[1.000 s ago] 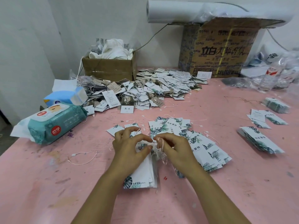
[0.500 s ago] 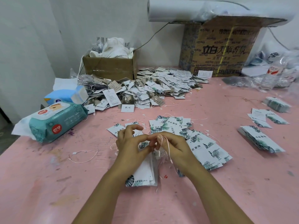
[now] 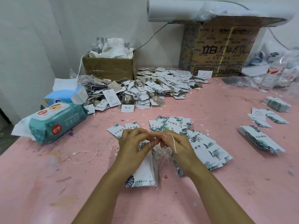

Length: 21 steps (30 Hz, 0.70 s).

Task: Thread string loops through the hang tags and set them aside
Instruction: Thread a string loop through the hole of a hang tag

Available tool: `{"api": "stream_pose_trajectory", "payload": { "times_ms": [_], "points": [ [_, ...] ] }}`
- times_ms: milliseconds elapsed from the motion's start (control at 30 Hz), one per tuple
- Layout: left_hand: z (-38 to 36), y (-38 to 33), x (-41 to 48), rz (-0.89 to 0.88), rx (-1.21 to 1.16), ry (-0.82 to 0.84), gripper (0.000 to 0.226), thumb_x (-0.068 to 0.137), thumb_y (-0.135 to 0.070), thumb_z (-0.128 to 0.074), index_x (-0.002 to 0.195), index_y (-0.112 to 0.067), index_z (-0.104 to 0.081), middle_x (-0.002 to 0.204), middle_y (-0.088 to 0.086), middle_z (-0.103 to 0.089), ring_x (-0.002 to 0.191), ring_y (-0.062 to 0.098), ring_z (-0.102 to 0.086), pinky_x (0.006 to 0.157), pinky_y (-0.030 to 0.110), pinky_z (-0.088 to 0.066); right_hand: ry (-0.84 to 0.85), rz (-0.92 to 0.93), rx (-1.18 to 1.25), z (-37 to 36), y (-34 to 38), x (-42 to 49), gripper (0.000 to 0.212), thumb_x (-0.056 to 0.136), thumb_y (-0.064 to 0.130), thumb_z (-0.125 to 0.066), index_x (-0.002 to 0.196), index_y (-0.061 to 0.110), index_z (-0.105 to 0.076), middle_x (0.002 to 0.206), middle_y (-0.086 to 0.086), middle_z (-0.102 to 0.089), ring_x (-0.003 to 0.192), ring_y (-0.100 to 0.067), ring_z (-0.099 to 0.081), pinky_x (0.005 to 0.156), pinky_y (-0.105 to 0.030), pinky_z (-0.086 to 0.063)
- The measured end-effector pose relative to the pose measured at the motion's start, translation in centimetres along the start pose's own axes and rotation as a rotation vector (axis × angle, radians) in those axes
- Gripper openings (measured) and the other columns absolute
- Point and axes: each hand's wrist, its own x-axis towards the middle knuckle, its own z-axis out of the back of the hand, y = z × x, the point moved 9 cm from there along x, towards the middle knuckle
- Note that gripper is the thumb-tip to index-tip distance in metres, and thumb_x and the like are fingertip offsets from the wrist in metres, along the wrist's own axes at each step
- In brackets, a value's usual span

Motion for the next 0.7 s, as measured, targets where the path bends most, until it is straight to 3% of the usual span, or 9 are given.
{"api": "stream_pose_trajectory", "payload": {
  "times_ms": [67,167,267,367,433,500,600,700],
  "points": [
    [0.2,0.2,0.1,0.022,-0.044,-0.005,0.008,0.085,-0.026,-0.063,0.088,-0.023,-0.07,0.093,-0.029,-0.053,0.106,0.014,-0.037,0.09,0.028,-0.026,-0.101,-0.043,-0.038,1.2,-0.7,0.1,0.026,0.093,0.009,-0.049,0.088,0.023,-0.071,0.072,0.003,-0.058,0.065,-0.004,-0.048,0.064,-0.016,-0.04],
    [0.7,0.4,0.0,0.051,-0.144,-0.037,0.011,0.085,-0.03,-0.059,0.079,-0.035,-0.066,0.086,-0.025,-0.06,0.103,0.014,-0.041,0.092,0.034,-0.032,-0.155,-0.117,-0.247,2.3,-1.8,0.2,0.039,0.08,-0.009,-0.05,0.084,0.025,-0.07,0.066,0.009,-0.05,0.059,-0.004,-0.042,0.059,-0.019,-0.034],
    [1.2,0.4,0.0,0.076,-0.296,-0.066,0.012,0.082,-0.039,-0.055,0.077,-0.04,-0.066,0.07,-0.016,-0.064,0.092,0.012,-0.052,0.081,0.027,-0.038,-0.13,-0.115,-0.492,2.1,-2.0,0.2,0.049,0.064,-0.009,-0.047,0.096,0.021,-0.07,0.078,0.009,-0.038,0.082,-0.01,-0.041,0.071,-0.012,-0.032],
    [1.1,0.1,0.0,0.08,-0.484,-0.046,0.019,0.08,-0.039,-0.052,0.079,-0.03,-0.069,0.066,-0.01,-0.067,0.071,0.0,-0.058,0.068,0.013,-0.042,-0.156,-0.052,-0.469,1.9,-1.1,0.1,0.058,0.058,0.0,-0.042,0.1,0.034,-0.064,0.09,0.009,-0.04,0.095,-0.01,-0.036,0.085,-0.005,-0.025],
    [0.9,-0.1,0.0,0.081,-0.551,-0.021,0.019,0.081,-0.035,-0.053,0.079,-0.026,-0.069,0.071,-0.007,-0.071,0.072,0.003,-0.062,0.07,0.015,-0.046,-0.12,-0.047,-0.385,1.5,-1.0,0.2,0.052,0.062,0.01,-0.043,0.099,0.043,-0.057,0.099,0.01,-0.049,0.099,-0.005,-0.041,0.085,-0.005,-0.029],
    [0.7,-0.3,0.0,0.082,-0.596,-0.004,0.018,0.081,-0.033,-0.054,0.078,-0.024,-0.069,0.074,-0.003,-0.072,0.077,0.009,-0.065,0.076,0.022,-0.049,-0.063,-0.043,-0.295,0.9,-1.1,0.3,0.037,0.077,0.013,-0.057,0.1,0.043,-0.057,0.1,0.008,-0.06,0.094,-0.003,-0.051,0.077,-0.004,-0.035],
    [1.0,-0.3,0.0,0.086,-0.651,-0.022,0.019,0.081,-0.03,-0.054,0.078,-0.019,-0.069,0.073,-0.004,-0.071,0.075,0.004,-0.064,0.073,0.016,-0.049,-0.045,-0.035,-0.241,0.6,-1.2,0.2,0.027,0.084,0.008,-0.065,0.088,0.034,-0.066,0.082,0.009,-0.066,0.077,0.006,-0.055,0.07,-0.008,-0.041],
    [1.1,-0.3,0.0,0.1,-0.709,-0.027,0.019,0.082,-0.025,-0.053,0.08,-0.014,-0.067,0.07,-0.005,-0.071,0.07,-0.002,-0.062,0.068,0.008,-0.045,-0.051,-0.05,-0.242,0.6,-1.4,0.3,0.022,0.084,0.009,-0.066,0.077,0.03,-0.068,0.063,0.014,-0.064,0.065,0.001,-0.056,0.066,-0.018,-0.047]
  ]
}}
